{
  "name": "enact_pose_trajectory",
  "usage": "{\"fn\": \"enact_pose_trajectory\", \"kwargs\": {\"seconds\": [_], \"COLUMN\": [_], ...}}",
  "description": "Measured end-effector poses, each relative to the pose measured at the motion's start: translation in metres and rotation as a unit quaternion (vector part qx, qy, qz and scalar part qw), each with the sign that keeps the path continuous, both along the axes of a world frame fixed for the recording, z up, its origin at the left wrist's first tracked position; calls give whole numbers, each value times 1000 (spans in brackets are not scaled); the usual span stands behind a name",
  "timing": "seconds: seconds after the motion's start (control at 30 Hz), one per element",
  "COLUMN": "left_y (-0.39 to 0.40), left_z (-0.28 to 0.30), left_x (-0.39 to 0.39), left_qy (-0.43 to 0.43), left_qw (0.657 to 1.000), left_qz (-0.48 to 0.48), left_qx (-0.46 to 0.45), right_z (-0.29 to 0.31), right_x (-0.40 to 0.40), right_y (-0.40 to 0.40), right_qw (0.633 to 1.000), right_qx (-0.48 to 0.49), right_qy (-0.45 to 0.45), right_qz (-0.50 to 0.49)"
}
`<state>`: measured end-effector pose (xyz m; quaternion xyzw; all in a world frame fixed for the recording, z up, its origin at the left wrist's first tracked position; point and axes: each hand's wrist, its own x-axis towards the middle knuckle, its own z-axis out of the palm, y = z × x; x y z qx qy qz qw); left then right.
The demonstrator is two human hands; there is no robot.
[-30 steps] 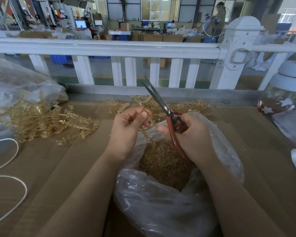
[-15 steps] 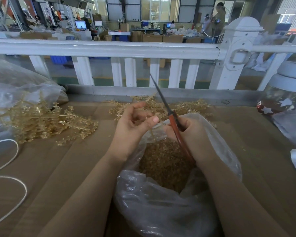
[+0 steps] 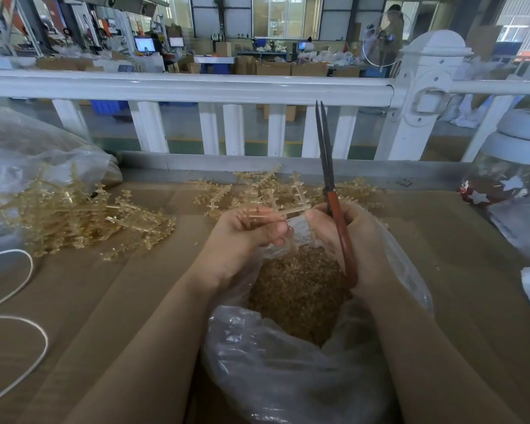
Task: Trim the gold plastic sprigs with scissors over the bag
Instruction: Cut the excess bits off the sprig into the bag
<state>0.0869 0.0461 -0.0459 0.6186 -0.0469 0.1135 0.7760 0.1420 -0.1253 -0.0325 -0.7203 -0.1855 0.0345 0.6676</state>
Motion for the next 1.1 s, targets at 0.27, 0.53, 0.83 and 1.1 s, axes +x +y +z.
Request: {"fn": "enact_pose_trajectory", "kwargs": {"seconds": [0.27,0.53,0.83,1.1], "left_y": [14,16,18,23], "left_z": [-2,0,-1,-3], "left_x": [6,6,6,8], "left_qy": [-25,-48,-79,-81], "left_qw": [988,982,976,968], "left_qz": [136,157,173,191], "left_qx": [-67,-96,-106,-142], "right_z": [-7,-22,-29,-30], "right_x": [-2,1,7,9], "right_y": [4,9,5,6], "right_qw": [994,956,889,870], "right_qx": [2,-197,-326,-369], "right_qy": [-106,-209,-305,-304], "right_qz": [-29,-54,-100,-120]}}
